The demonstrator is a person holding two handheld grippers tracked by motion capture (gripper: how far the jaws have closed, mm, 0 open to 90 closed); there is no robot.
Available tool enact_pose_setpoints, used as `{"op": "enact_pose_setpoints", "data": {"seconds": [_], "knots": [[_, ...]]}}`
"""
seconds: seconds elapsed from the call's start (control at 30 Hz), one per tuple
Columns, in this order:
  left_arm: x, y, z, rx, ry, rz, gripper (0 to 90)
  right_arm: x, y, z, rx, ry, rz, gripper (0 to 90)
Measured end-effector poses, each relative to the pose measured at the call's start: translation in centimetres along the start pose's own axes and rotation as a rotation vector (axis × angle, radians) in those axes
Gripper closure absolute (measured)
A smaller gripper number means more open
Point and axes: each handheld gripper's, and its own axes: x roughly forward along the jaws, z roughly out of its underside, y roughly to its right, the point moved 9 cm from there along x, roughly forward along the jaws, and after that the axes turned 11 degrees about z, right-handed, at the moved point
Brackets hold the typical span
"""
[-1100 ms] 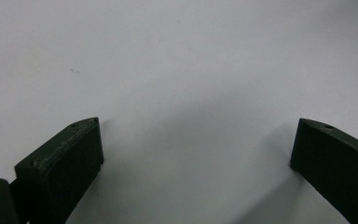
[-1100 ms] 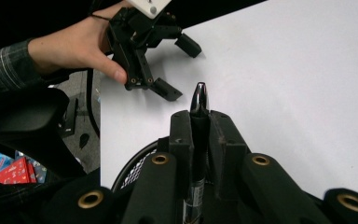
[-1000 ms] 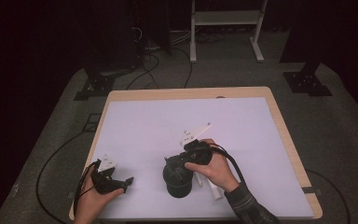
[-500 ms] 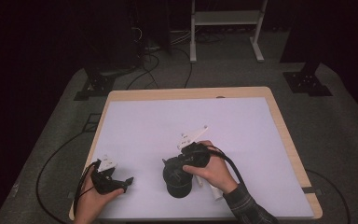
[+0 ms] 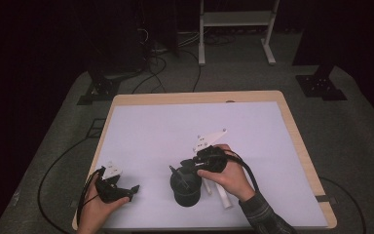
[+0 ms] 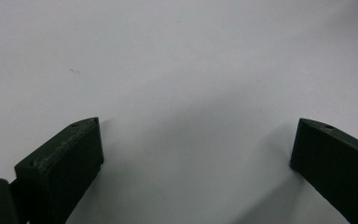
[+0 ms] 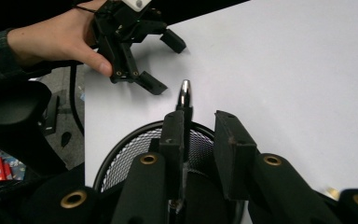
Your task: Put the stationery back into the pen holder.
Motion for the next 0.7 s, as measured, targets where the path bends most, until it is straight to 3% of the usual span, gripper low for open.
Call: {"op": "enact_pose_setpoints", "data": {"seconds": [0.7], "knots": [[0.0,0.0,0.0,-0.001,0.002,0.0,1.4,-3.2,2.7,2.1,0.038,-0.011,0.1,67.5]]}}
